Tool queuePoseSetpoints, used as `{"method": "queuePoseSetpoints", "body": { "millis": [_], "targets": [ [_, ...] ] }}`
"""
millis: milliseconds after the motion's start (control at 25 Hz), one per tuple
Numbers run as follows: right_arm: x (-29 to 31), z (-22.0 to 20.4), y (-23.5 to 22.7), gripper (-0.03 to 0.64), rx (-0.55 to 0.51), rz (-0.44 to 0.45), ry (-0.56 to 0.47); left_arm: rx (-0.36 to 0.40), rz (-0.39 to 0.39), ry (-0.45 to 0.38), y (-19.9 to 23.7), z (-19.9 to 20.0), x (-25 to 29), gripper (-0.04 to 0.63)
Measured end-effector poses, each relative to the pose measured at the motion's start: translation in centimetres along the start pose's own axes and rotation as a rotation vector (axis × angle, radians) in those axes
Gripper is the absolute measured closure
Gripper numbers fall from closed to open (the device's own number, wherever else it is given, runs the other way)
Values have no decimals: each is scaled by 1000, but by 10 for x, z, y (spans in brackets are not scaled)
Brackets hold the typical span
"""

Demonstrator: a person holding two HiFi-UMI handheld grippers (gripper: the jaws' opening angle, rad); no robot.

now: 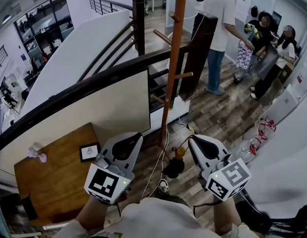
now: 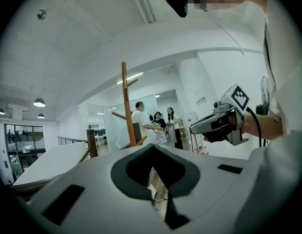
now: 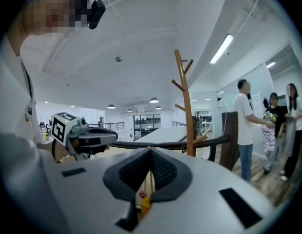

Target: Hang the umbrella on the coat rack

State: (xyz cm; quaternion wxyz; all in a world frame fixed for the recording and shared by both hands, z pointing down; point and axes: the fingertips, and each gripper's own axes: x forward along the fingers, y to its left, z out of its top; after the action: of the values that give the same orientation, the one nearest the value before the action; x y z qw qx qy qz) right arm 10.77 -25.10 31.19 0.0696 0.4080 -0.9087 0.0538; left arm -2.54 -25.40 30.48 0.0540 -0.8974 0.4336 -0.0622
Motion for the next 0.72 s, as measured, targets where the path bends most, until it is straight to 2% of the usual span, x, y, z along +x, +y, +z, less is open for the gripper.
{"method": "queuePoseSetpoints", "body": {
  "millis": [240,480,720],
  "targets": [
    [45,-3,-59,614,-20,76,20,-15,60,33,24,-13,65,592],
    [80,-7,-97,614,-28,133,30,-28,132,55,46,-23,99,592],
    [104,-8,-113,614,-19,143,44,-33,128,80,58,-30,118,592]
  ]
}}
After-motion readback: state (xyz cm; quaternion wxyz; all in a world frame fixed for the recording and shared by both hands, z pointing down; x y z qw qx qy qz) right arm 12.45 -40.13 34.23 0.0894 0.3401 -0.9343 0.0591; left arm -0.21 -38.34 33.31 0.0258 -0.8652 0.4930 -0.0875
